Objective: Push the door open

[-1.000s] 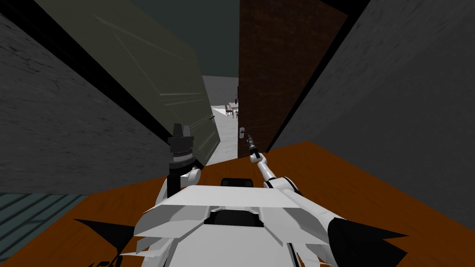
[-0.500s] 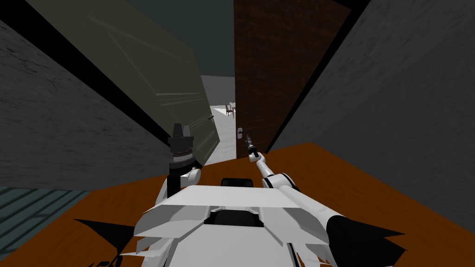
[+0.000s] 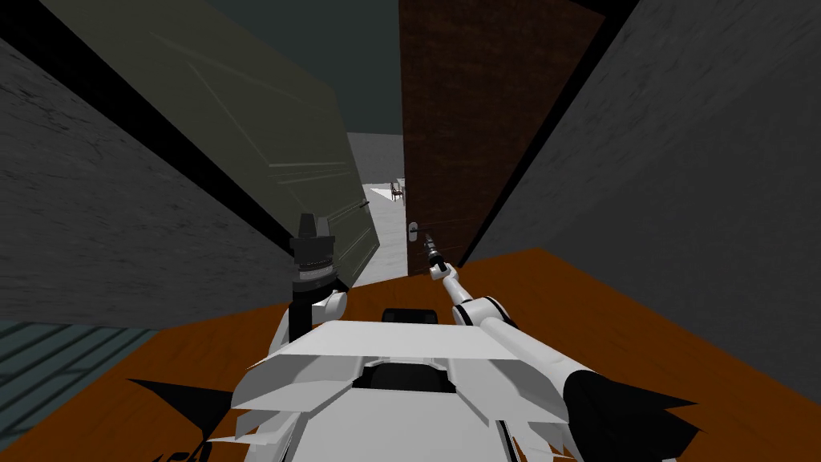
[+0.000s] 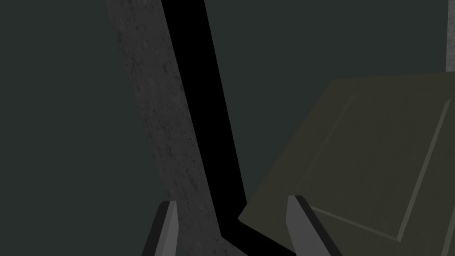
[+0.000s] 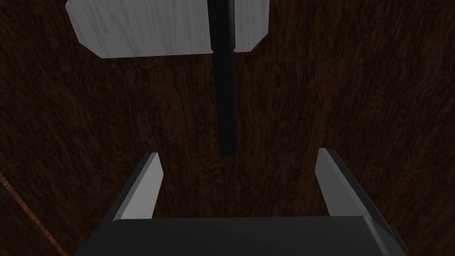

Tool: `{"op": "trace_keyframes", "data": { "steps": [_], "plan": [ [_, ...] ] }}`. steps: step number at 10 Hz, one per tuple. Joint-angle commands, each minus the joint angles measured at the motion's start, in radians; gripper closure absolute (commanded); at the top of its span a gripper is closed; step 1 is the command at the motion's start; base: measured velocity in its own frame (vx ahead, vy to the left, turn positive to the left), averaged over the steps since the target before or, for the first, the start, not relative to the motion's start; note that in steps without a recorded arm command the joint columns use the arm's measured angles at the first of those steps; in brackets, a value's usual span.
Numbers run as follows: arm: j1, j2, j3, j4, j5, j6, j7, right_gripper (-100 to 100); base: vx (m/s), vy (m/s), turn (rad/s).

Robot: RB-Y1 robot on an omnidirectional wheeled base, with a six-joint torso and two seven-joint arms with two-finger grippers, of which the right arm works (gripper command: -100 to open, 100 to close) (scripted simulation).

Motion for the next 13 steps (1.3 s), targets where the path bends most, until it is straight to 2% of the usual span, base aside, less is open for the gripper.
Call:
{"op": "trace_keyframes", "data": {
  "steps": [1,8,9,13],
  "plan": [
    [0.003,-0.007,-0.002,-0.004,-0.001,0.000,0.001,-100,0.206,0.060,0.031],
    [0.003,-0.005,-0.013,0.002,-0.004,-0.004,0.006,-100,0.180,0.034,0.019],
    [0.003,-0.005,-0.013,0.002,-0.004,-0.004,0.006,100,-0.014,0.000,-0.004],
    [0.003,-0.005,-0.013,0.002,-0.004,-0.004,0.006,100,-0.010,-0.002,0.005]
  ]
}}
